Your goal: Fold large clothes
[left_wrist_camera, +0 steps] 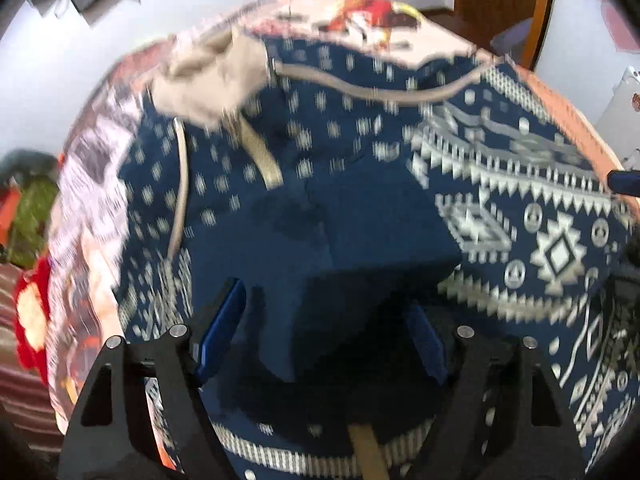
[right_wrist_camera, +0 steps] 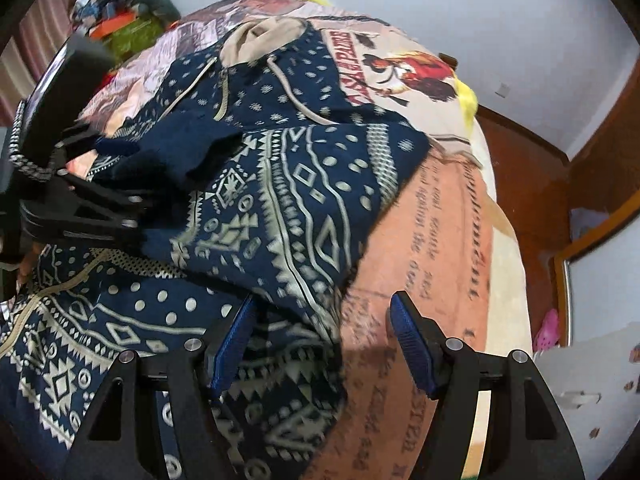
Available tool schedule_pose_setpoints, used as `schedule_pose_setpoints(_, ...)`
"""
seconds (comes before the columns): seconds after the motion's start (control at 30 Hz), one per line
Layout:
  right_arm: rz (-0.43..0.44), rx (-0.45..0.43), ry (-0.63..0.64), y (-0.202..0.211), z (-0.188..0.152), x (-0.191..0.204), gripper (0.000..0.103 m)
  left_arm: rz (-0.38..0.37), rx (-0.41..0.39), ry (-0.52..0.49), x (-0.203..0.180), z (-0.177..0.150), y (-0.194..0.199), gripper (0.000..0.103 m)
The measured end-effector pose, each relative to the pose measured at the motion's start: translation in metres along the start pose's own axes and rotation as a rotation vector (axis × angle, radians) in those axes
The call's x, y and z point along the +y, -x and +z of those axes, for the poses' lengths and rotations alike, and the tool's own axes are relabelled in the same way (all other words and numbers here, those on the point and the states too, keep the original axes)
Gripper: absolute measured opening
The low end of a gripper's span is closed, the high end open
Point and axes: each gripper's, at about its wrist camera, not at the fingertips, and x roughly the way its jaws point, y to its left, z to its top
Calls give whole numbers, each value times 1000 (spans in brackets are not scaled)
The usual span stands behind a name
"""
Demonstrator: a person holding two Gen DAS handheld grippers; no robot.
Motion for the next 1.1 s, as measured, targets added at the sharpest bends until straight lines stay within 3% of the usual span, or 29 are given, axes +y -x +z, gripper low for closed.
schedule_pose_setpoints(0.03, -7, -3, 10, -2, 2, 2, 67, 18, -23, -4, 0, 2, 3, 73)
schedule_pose_setpoints(0.1, -34, -7, 35, -6, 10, 6, 67, 41, -49, -8, 2, 6, 7, 42)
schedule_pose_setpoints(0.17, -72, -13, 59, -12, 18, 10, 67, 36, -53, 19, 10, 9, 9, 22)
schedule_pose_setpoints(0.3, -110, -25, 102, -20, 29, 17, 67, 39, -101, 121, 40, 10, 24, 21)
schedule_pose_setpoints(0.37, -132, -33, 106, -24, 32, 15, 67, 10, -123, 220, 68, 7, 35, 21)
schedule_pose_setpoints(0.53, -124, -75, -6, -18, 33, -10, 67, 18, -123, 399, 138, -20, 47, 21)
schedule_pose_setpoints(0.73, -93, -94, -158, -8, 28, -44, 67, -40, -15, 557, 195, -83, 32, 21)
schedule_pose_setpoints(0.97, -34, -29, -256, -12, 20, -63, 68, -64, 135, 654, 213, -141, -5, 21)
schedule_pose_setpoints(1.1, 18, 12, -234, -8, 12, -56, 68, -86, 142, 669, 215, -152, -4, 24)
